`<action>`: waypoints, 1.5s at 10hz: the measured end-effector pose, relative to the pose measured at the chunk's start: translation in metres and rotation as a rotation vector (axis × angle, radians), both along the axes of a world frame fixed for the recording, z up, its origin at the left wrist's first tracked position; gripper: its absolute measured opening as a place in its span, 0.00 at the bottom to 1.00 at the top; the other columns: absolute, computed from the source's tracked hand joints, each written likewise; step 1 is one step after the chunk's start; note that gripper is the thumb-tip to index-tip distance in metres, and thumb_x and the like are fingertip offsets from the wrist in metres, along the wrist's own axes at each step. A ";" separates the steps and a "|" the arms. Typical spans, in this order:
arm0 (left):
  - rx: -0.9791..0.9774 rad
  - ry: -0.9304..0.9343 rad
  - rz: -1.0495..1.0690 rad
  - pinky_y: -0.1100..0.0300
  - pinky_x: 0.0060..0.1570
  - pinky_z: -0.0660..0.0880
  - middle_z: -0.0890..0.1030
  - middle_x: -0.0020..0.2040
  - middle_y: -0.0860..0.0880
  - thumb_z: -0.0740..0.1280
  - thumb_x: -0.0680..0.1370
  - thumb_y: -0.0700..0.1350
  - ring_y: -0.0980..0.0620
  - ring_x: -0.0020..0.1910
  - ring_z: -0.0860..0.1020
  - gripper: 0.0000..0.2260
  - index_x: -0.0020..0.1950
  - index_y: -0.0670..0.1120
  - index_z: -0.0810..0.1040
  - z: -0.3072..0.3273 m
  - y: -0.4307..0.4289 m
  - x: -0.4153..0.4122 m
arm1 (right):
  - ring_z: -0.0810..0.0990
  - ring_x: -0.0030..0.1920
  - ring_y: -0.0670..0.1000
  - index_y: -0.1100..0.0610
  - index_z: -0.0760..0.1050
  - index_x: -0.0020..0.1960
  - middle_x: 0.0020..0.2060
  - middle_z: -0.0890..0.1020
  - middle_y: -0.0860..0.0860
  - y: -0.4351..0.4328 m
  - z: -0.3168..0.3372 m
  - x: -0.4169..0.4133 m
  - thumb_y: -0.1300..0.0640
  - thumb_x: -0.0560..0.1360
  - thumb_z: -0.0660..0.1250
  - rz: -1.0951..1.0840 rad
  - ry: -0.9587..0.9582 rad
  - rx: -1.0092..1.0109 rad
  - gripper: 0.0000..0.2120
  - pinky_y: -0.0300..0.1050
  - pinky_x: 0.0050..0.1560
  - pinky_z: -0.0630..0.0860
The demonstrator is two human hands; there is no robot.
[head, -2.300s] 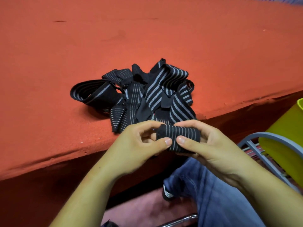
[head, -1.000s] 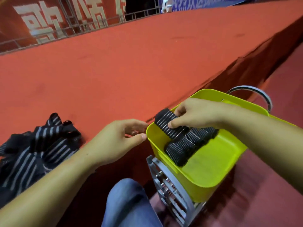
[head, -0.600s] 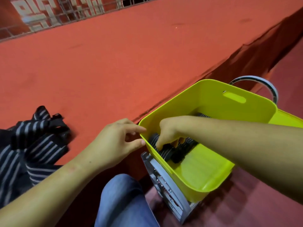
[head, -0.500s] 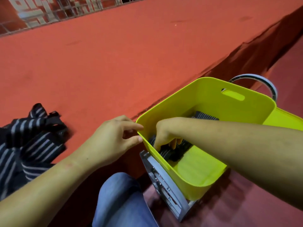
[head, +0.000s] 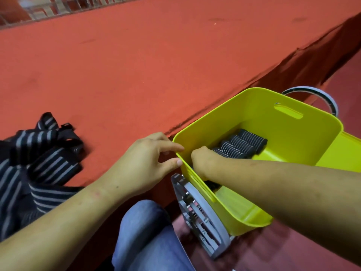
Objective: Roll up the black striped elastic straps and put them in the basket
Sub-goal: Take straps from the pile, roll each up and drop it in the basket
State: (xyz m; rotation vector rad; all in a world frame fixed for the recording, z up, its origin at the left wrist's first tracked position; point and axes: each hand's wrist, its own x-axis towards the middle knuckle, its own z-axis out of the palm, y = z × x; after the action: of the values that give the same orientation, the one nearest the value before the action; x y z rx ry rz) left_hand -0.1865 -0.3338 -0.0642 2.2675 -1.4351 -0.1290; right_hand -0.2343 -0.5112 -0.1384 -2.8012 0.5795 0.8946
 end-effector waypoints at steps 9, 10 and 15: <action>-0.315 0.159 0.385 0.72 0.52 0.72 0.83 0.50 0.61 0.73 0.79 0.45 0.61 0.54 0.81 0.07 0.54 0.55 0.86 0.005 0.222 0.005 | 0.79 0.28 0.39 0.54 0.82 0.39 0.24 0.81 0.42 0.174 0.127 0.024 0.51 0.77 0.70 0.171 -0.703 0.420 0.10 0.31 0.32 0.70; -0.351 0.154 0.427 0.71 0.55 0.72 0.84 0.51 0.61 0.74 0.79 0.45 0.61 0.55 0.81 0.07 0.54 0.55 0.86 -0.001 0.261 0.007 | 0.81 0.30 0.41 0.52 0.80 0.37 0.27 0.82 0.42 0.211 0.119 0.036 0.51 0.77 0.70 0.208 -0.722 0.489 0.11 0.40 0.39 0.77; -0.701 0.164 0.887 0.73 0.51 0.74 0.83 0.58 0.58 0.74 0.77 0.42 0.62 0.54 0.81 0.17 0.64 0.56 0.80 -0.035 0.423 0.098 | 0.77 0.31 0.39 0.46 0.80 0.49 0.38 0.84 0.38 0.338 0.088 0.105 0.46 0.75 0.76 0.231 -0.844 0.595 0.07 0.35 0.36 0.73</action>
State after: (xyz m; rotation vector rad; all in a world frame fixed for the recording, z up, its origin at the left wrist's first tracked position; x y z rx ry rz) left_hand -0.0888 0.0894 -0.0994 1.9916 -0.2175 0.3936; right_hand -0.1288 -0.1736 -0.0505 -2.3724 -0.1281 -0.1425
